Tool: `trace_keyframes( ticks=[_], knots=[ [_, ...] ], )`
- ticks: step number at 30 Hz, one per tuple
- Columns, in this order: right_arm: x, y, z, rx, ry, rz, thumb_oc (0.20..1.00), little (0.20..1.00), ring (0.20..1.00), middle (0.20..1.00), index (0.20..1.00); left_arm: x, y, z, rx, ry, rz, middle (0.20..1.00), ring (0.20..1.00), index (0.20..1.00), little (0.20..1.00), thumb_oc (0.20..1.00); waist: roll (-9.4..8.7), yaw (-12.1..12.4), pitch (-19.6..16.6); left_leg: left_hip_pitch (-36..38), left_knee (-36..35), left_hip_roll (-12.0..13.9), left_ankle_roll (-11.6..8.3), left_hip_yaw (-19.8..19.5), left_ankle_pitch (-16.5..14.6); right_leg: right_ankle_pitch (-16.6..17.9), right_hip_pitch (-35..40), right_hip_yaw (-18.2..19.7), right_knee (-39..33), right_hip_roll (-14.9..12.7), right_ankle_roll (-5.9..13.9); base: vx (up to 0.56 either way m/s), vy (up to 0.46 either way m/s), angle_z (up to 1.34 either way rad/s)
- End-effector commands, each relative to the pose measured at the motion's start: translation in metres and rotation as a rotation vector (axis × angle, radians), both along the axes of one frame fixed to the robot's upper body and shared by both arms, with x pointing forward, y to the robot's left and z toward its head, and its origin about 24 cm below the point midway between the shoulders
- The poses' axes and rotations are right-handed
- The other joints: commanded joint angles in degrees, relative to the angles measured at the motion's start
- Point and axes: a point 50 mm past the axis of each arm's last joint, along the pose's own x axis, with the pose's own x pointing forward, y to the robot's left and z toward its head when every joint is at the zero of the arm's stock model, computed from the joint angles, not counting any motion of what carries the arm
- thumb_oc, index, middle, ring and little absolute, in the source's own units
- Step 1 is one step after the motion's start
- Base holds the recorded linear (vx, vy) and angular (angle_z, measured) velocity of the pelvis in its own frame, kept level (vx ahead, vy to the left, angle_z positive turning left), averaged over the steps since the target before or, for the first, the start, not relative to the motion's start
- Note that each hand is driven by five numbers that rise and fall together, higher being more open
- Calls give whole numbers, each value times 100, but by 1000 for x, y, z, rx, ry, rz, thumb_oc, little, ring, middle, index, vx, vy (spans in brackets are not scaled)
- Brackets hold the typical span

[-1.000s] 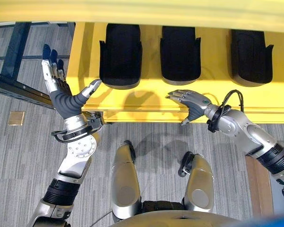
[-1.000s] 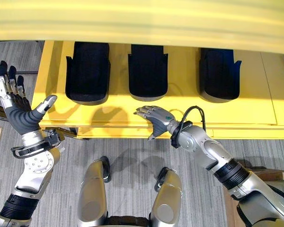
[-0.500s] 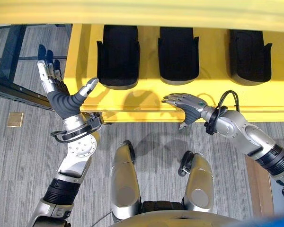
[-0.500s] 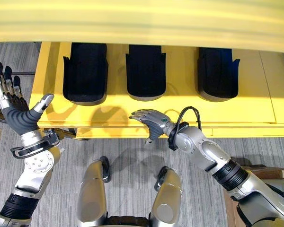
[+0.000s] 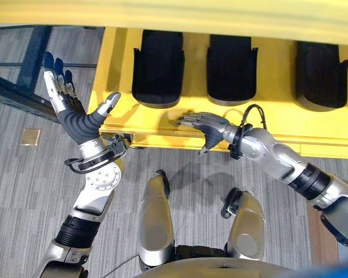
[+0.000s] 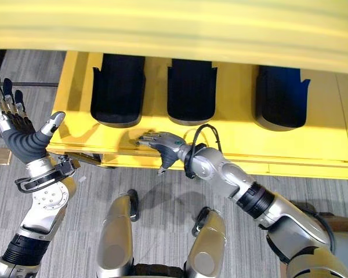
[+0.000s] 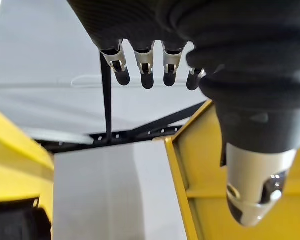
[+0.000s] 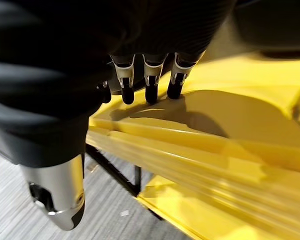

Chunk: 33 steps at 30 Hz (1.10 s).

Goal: Move parts from the plastic box to the shelf.

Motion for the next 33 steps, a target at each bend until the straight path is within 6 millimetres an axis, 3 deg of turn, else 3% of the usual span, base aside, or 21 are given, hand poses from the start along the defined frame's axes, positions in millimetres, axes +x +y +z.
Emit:
trace_keyframes(
  ticks=[1, 15, 19, 33],
  knots=[
    [-7, 22, -9, 3, 39, 71, 1000, 1000, 1000, 1000, 1000, -18, -12, 27, 19, -187, -58, 1000, 1000, 1000, 1000, 1000, 82, 218, -195, 375, 22, -15, 460, 146, -526, 146, 60, -230, 158, 15, -101, -8, 4, 8],
    [8, 38, -12, 43, -45, -12, 1000, 1000, 1000, 1000, 1000, -18, -15, 29, 9, -189, -96, 1000, 1000, 1000, 1000, 1000, 168, 482, -195, 222, 73, -186, 496, -19, -529, 183, 50, -383, 220, -104, -100, -7, 16, 8],
    [17, 42, -17, 31, -127, -87, 1000, 1000, 1000, 1000, 1000, -20, -18, 29, -16, -206, -111, 1000, 1000, 1000, 1000, 1000, 291, 539, -195, 161, 73, -245, 500, -43, -515, 220, -6, -411, 238, -179, -106, -16, 40, 4],
    [25, 53, -20, -13, -119, -124, 1000, 1000, 1000, 1000, 1000, -20, -21, 28, -39, -202, -136, 1000, 1000, 1000, 1000, 1000, 441, 634, -195, 194, 55, -318, 487, -63, -482, 226, -25, -450, 318, -289, -122, 2, 8, 2]
  ],
)
